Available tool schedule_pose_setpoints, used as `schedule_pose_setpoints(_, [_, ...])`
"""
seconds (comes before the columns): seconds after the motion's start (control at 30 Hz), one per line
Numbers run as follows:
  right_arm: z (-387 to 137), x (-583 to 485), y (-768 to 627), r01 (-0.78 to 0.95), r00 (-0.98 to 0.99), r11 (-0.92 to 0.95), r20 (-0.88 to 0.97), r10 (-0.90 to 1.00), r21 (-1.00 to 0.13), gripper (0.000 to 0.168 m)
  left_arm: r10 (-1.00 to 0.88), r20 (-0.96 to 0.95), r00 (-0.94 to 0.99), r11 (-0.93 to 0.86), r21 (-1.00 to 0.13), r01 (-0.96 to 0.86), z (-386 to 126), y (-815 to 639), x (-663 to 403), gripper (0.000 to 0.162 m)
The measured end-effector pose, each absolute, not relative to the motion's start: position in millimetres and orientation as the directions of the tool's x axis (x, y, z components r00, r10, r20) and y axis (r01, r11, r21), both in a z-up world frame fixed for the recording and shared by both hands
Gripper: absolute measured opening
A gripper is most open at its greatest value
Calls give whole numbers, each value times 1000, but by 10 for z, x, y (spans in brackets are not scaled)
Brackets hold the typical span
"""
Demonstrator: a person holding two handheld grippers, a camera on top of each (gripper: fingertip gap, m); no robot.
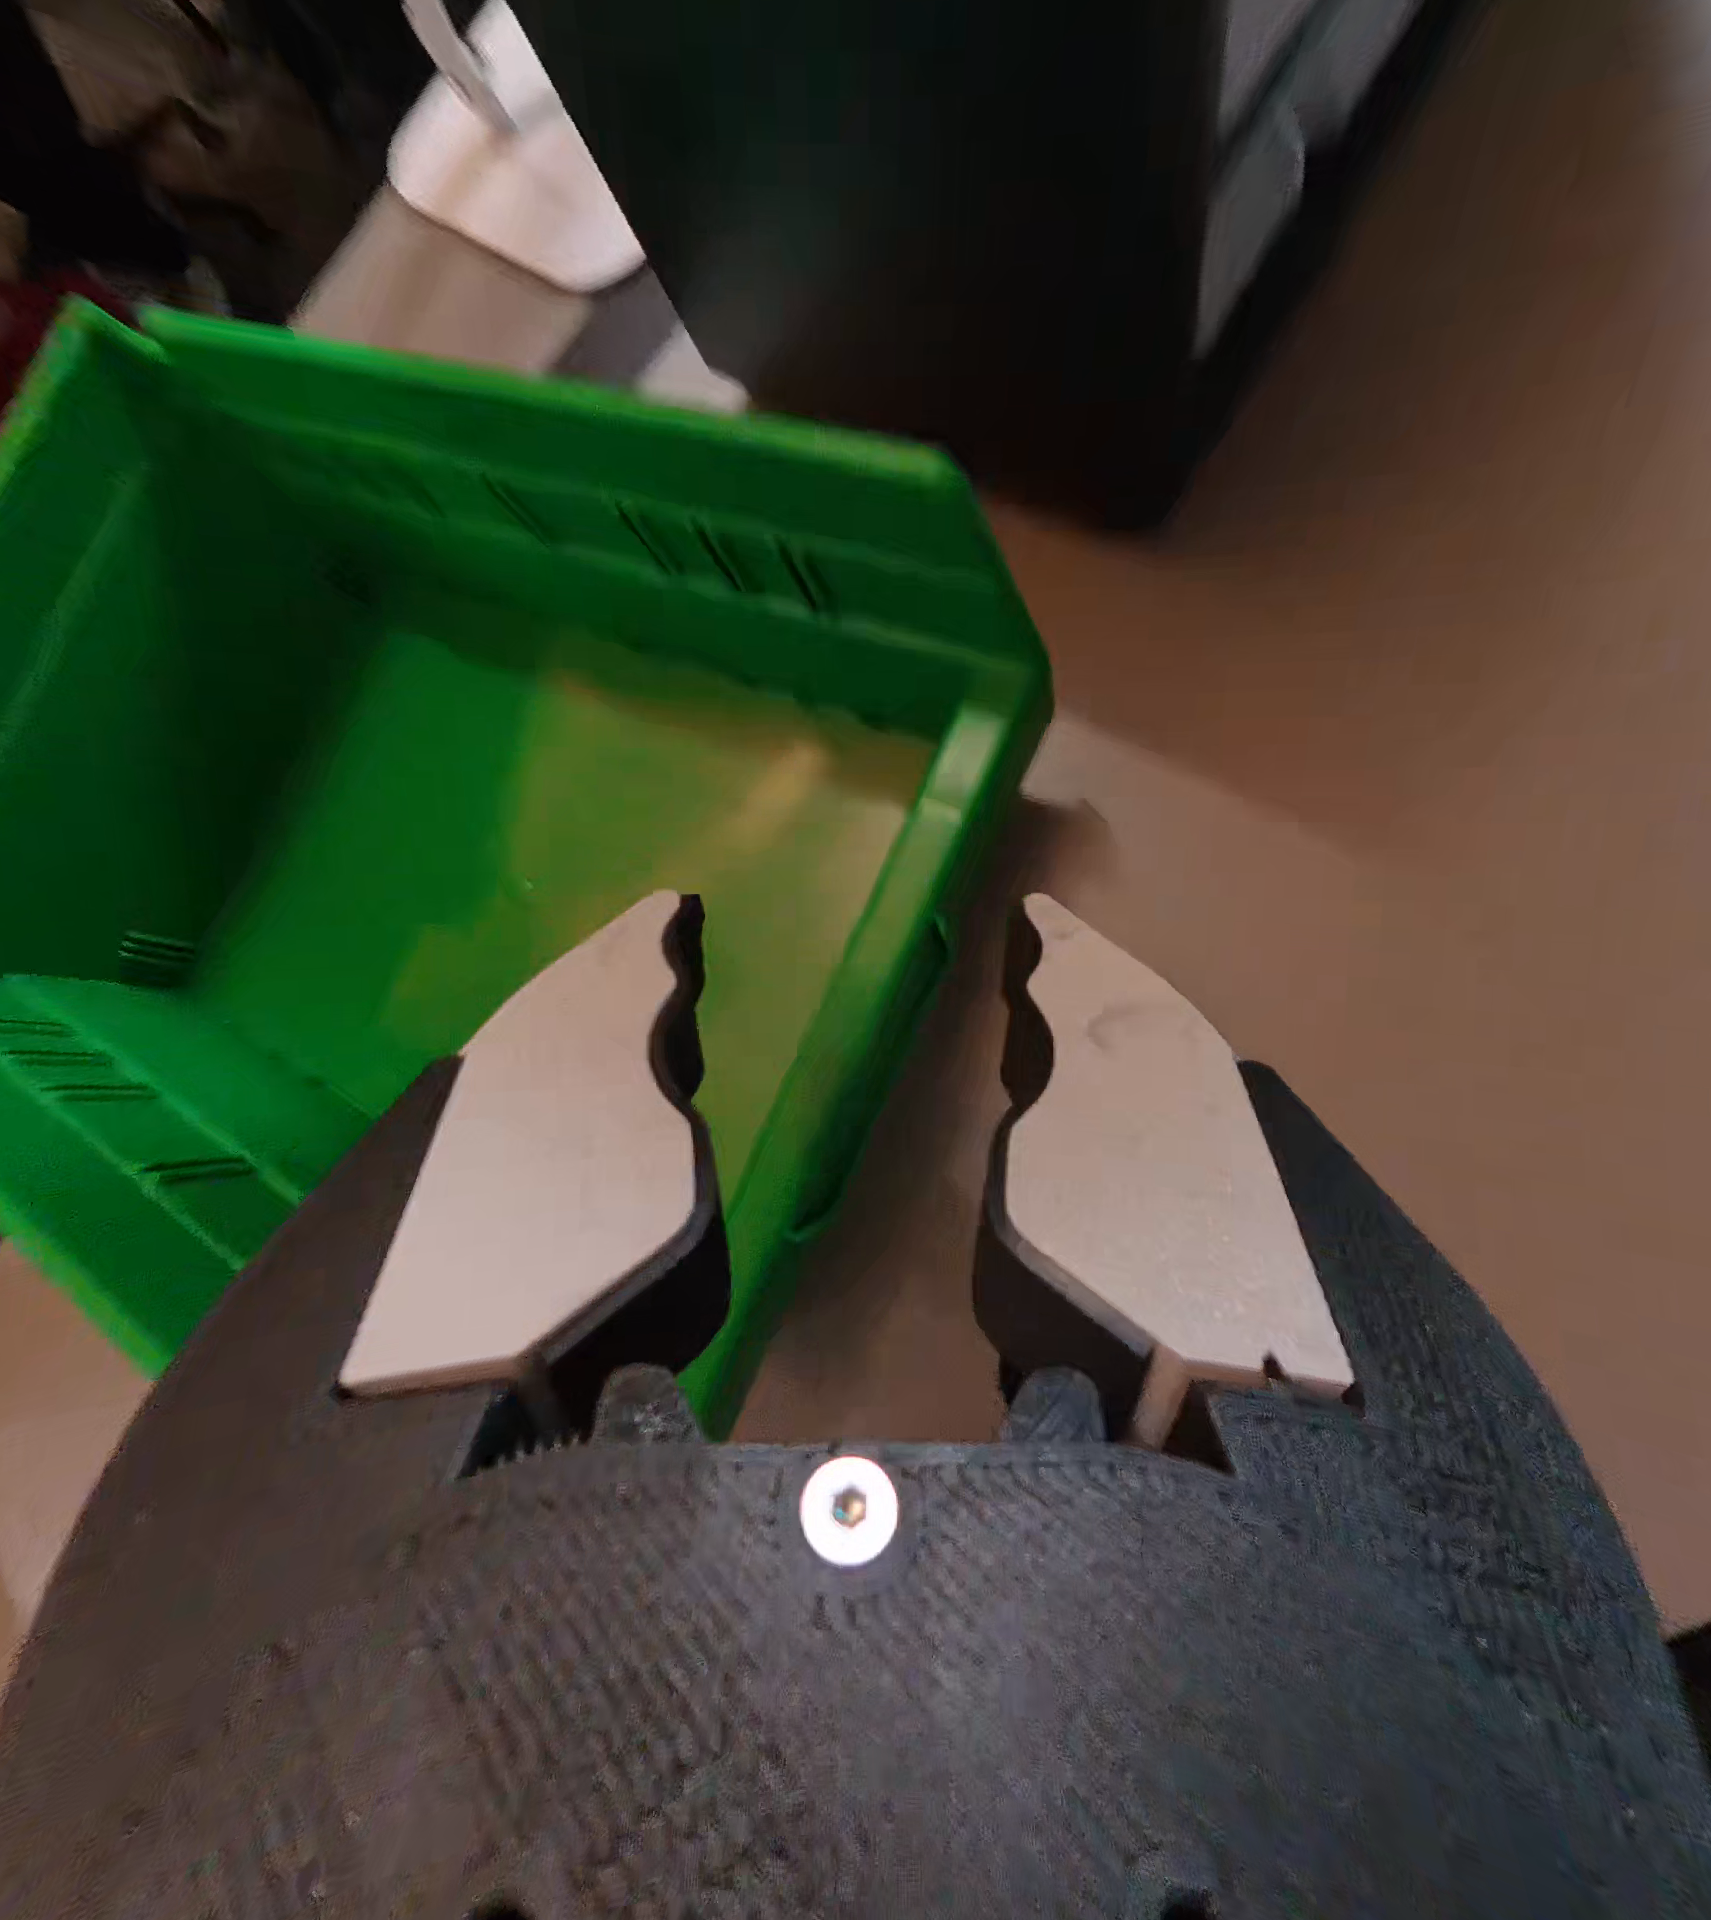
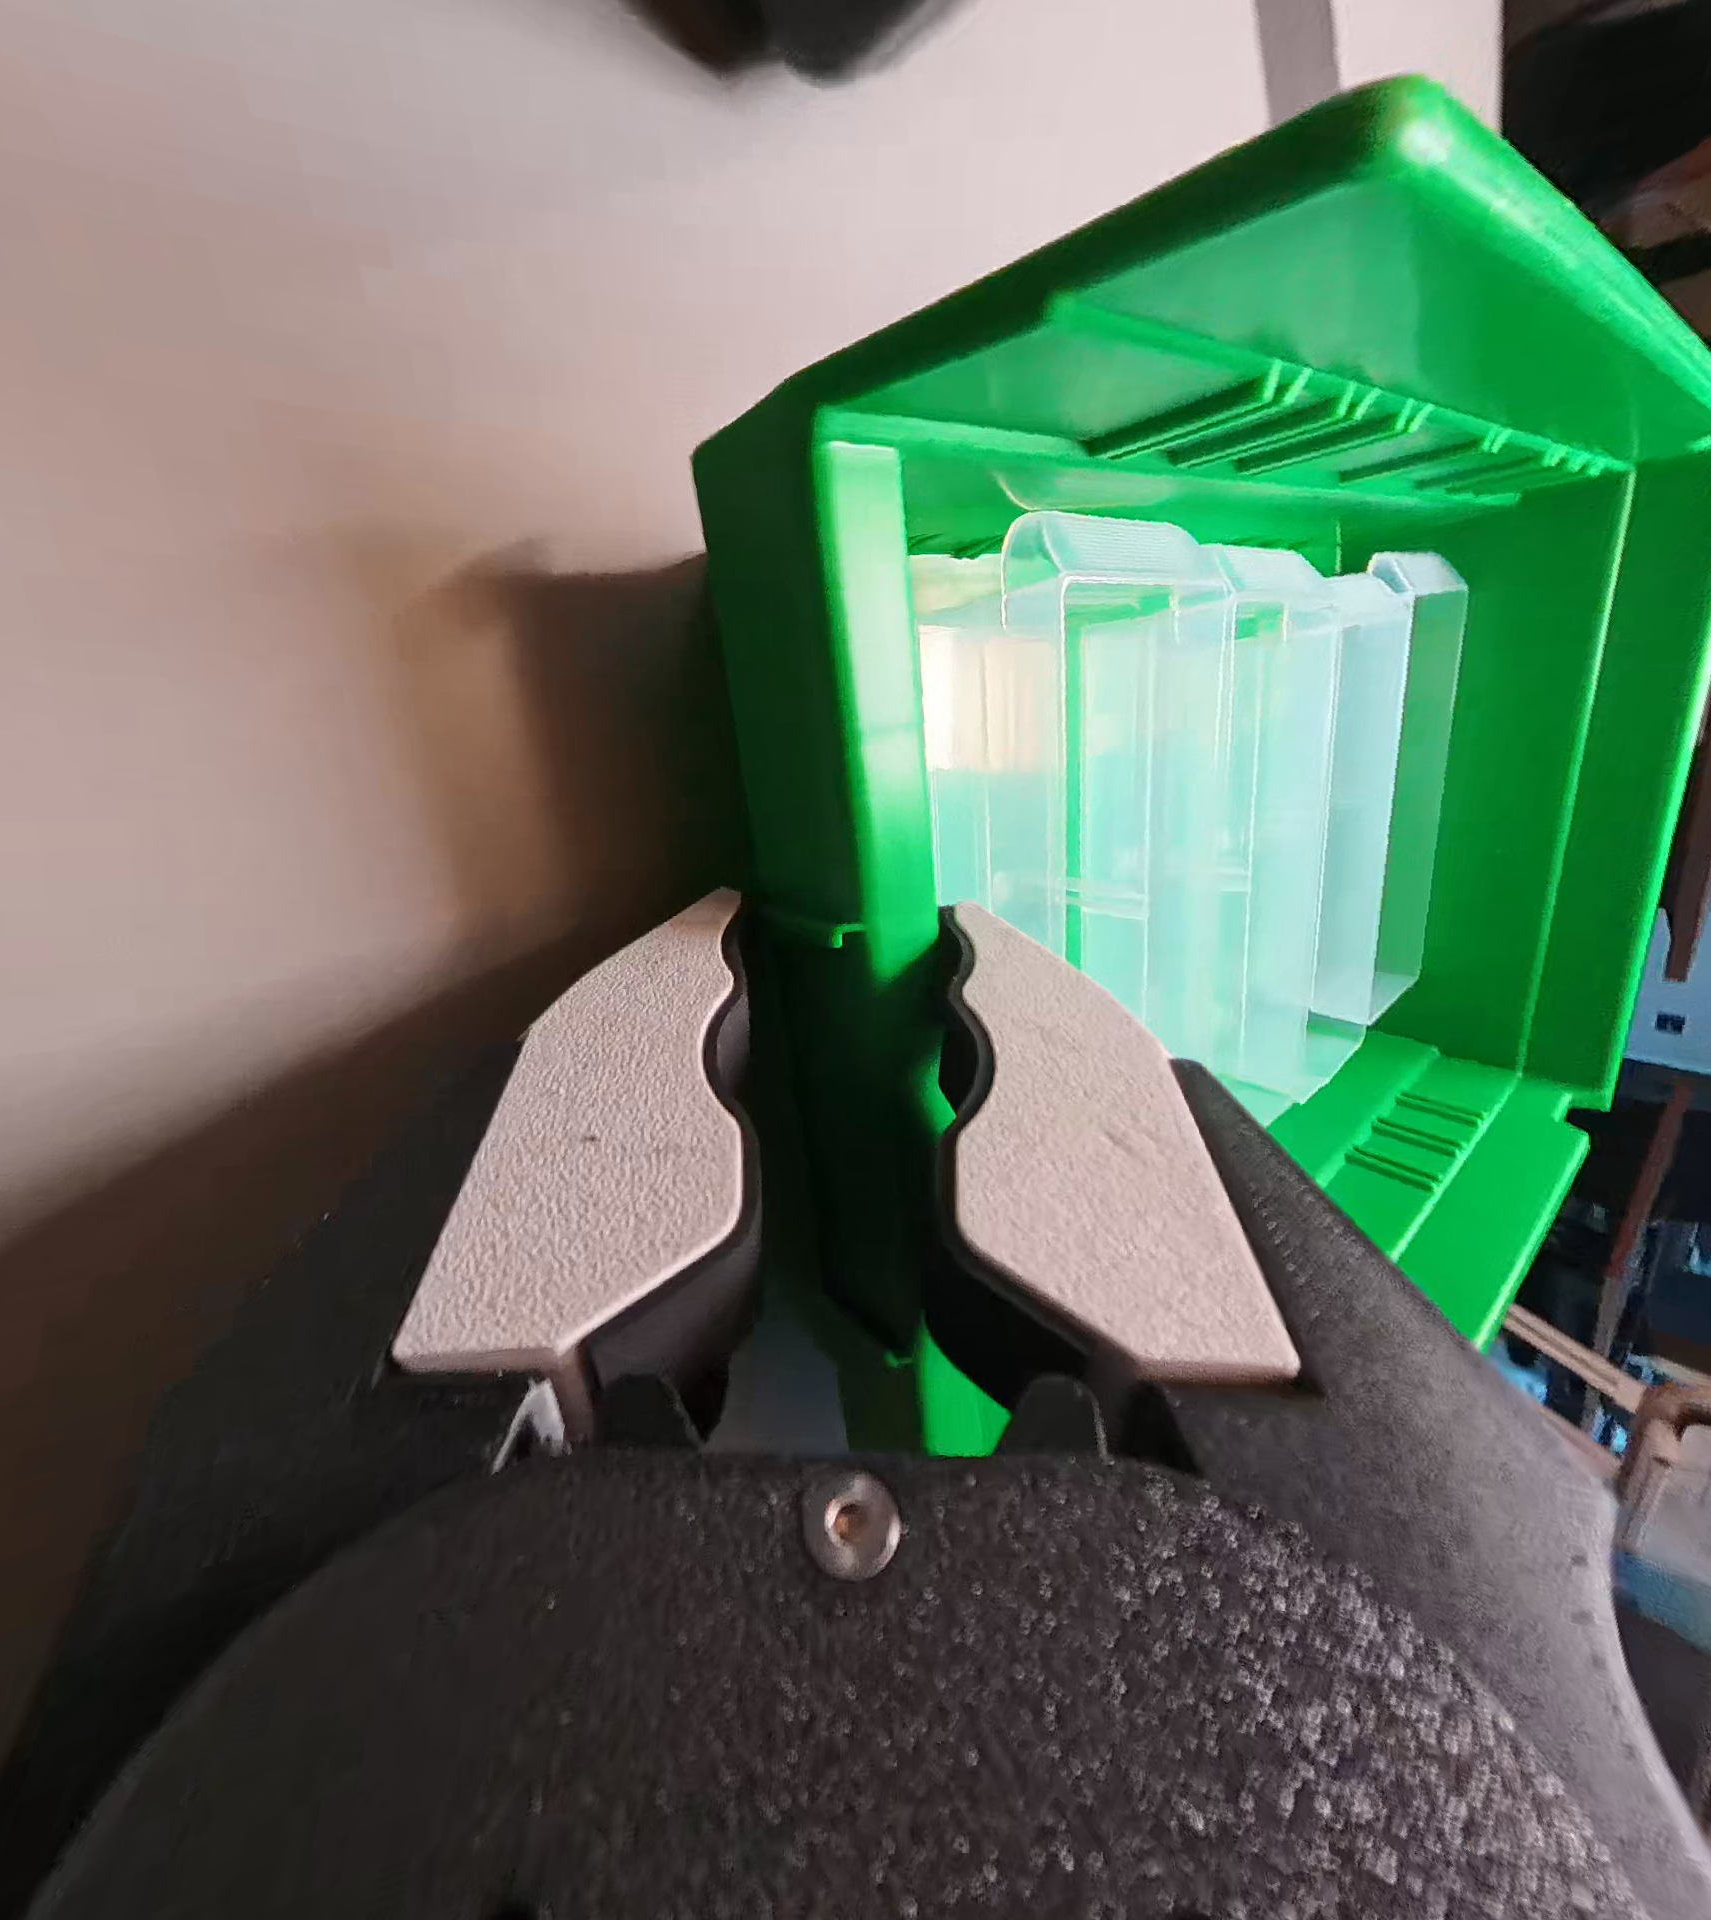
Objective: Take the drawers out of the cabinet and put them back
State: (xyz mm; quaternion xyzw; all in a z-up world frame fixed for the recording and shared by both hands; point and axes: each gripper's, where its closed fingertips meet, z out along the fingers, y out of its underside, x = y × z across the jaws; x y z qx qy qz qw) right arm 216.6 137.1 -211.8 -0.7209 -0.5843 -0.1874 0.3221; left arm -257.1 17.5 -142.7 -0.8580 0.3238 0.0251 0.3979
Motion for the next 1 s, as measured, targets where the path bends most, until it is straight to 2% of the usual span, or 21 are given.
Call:
schedule_pose_setpoints(0.03, [-2121,2116,1287,969,218,-85,633,743,-234,32,-555,-306,774,-487,-634,-601,-1555,135,-2586,59])
schedule_pose_setpoints(0.2, [-2146,1860,682,984,67,25,491,869,-178,31,-627,-404,666,-506,-439,-742,-1982,80,-2708,64])
schedule_pose_setpoints(0.3, [-2142,1796,335,985,-23,96,449,893,-141,31,-648,-480,591,-485,-337,-807,-2149,150,-2786,57])
schedule_pose_setpoints(0.37, [-2111,1763,172,981,-31,114,455,890,-155,31,-644,-519,562,-461,-323,-827,-2205,239,-2776,44])
schedule_pose_setpoints(0.47, [-1921,1644,-87,944,46,103,436,899,-313,37,-640,-571,514,-419,-301,-856,-2201,329,-2701,34])
schedule_pose_setpoints(0.57, [-1583,1516,-426,816,125,103,348,929,-568,36,-641,-599,480,-382,-293,-876,-2194,369,-2562,32])
schedule_pose_setpoints(0.63, [-1337,1569,-484,714,230,81,341,911,-696,38,-659,-596,459,-343,-305,-888,-2190,348,-2417,31])
schedule_pose_setpoints(0.8, [-1218,2306,-171,597,616,-90,384,688,-797,50,-706,-584,401,-261,-313,-913,-2189,202,-2014,31])
schedule_pose_setpoints(1.0, [-1238,2987,-117,340,881,-217,229,413,-915,50,-785,-539,307,-159,-303,-940,-2192,-70,-1708,31])
